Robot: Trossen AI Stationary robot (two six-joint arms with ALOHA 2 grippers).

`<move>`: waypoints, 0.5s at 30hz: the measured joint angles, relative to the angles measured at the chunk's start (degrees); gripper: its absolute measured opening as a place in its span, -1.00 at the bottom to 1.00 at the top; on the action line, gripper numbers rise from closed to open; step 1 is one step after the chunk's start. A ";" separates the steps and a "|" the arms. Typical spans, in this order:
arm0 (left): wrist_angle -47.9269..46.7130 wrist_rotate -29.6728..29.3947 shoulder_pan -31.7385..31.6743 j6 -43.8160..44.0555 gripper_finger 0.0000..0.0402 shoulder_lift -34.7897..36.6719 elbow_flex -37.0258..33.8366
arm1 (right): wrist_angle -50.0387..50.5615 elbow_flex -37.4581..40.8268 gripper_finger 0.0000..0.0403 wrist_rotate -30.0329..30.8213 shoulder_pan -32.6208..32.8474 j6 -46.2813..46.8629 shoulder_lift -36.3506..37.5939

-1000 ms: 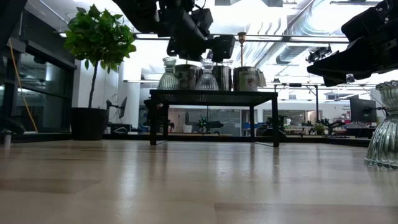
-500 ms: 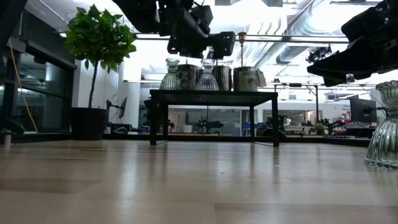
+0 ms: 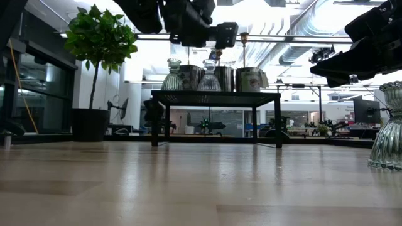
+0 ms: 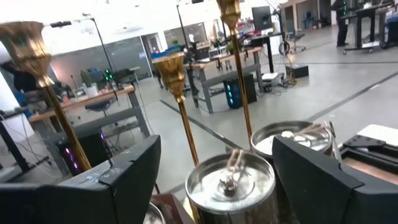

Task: Pick & Place candle stick holders
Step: Put the transparent glass candle holder on the shelf

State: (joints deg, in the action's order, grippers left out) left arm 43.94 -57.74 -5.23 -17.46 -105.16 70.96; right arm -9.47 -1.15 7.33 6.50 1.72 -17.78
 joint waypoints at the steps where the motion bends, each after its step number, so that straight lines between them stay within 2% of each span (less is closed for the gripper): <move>1: 0.53 0.03 0.11 -0.90 0.51 0.00 0.00 | 0.00 -0.01 -0.51 -0.01 -0.01 0.00 -0.02; 9: 5.94 -0.89 3.72 -10.11 0.50 1.13 -0.29 | 0.00 0.00 -0.51 -0.02 0.00 0.00 -0.02; 15: 7.22 0.70 7.18 -12.54 0.27 4.73 -4.55 | 0.02 -0.01 -0.51 -0.02 -0.01 -0.01 -0.01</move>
State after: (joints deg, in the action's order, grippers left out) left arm 51.16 -57.04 1.95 -30.00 -100.43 66.41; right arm -9.45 -1.16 7.31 6.49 1.70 -17.79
